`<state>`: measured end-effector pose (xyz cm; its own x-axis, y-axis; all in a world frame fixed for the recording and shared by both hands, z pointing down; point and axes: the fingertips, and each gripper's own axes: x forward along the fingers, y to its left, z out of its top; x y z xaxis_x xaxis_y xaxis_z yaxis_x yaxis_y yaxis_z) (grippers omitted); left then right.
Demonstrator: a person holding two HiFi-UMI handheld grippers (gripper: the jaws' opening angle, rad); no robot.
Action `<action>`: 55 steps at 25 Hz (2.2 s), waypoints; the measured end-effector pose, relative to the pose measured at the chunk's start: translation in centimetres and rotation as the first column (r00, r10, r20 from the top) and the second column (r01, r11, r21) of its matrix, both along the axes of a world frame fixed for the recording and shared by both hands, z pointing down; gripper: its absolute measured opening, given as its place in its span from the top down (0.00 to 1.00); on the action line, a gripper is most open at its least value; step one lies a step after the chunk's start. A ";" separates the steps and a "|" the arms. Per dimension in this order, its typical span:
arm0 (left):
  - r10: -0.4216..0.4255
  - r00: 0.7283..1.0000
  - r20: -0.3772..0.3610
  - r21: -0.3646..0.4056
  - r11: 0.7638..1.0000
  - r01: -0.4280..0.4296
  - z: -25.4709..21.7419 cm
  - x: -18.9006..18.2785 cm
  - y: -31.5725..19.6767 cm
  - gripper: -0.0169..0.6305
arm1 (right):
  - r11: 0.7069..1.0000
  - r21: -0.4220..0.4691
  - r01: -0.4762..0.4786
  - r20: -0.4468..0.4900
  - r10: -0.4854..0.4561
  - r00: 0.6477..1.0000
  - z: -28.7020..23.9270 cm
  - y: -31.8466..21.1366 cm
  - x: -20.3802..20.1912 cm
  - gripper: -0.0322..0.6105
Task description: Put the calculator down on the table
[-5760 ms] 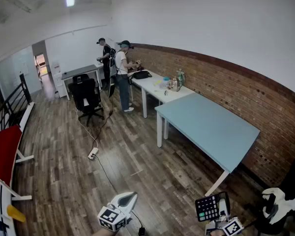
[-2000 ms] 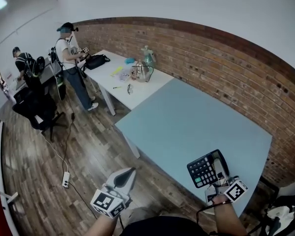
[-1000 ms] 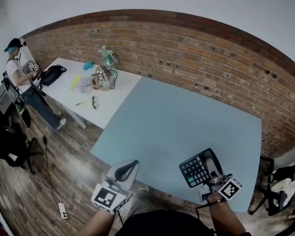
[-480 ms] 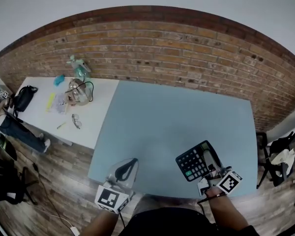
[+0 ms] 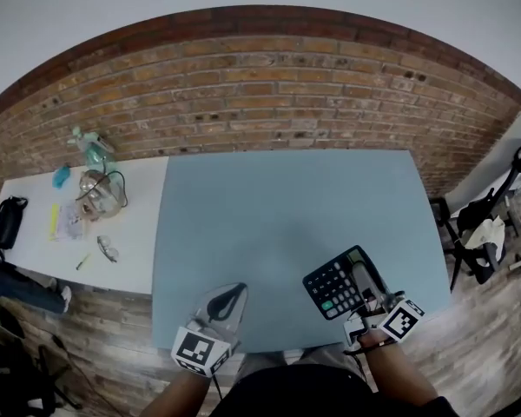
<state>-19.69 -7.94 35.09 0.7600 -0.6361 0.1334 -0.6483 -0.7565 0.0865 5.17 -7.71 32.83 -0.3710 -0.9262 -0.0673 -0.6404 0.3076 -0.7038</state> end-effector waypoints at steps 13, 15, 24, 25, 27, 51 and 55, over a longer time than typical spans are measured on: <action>0.097 0.994 -0.049 0.051 0.994 -0.095 -2.4 3.8 -2.6 0.97 | 0.995 0.019 -0.099 0.055 0.097 0.994 -2.5 1.4 2.0 0.79; 0.108 0.992 -0.059 0.053 0.993 -0.105 -2.7 4.5 -2.2 0.97 | 0.995 0.020 -0.100 0.055 0.099 0.994 -2.6 1.6 2.3 0.79; 0.110 0.993 -0.050 0.075 0.992 -0.106 -3.7 6.3 -1.9 0.97 | 0.996 0.083 -0.042 0.096 0.034 0.995 -4.0 1.2 2.8 0.79; 0.098 0.994 -0.047 0.075 0.993 -0.095 -3.8 6.3 -2.0 0.97 | 0.996 0.087 -0.037 0.093 0.028 0.995 -4.1 1.1 3.0 0.79; 0.077 0.996 -0.041 0.075 0.994 -0.074 -4.0 6.3 -2.2 0.97 | 0.996 0.089 -0.024 0.095 0.016 0.995 -4.1 0.7 3.4 0.79; 0.031 0.997 0.076 0.051 0.998 -0.035 -2.8 7.6 -5.0 0.97 | 0.996 0.043 0.076 0.175 -0.082 0.981 0.0 -4.4 3.4 0.79; 0.022 0.995 0.097 0.036 0.999 -0.025 -2.0 7.7 -5.0 0.97 | 0.997 0.020 0.076 0.190 -0.079 0.979 1.4 -4.5 3.6 0.79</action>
<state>-11.98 -12.95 33.13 0.7595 -0.6242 0.1833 -0.6344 -0.7730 -0.0041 8.79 -12.18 34.23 -0.4208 -0.8938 -0.1550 -0.4686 0.3604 -0.8066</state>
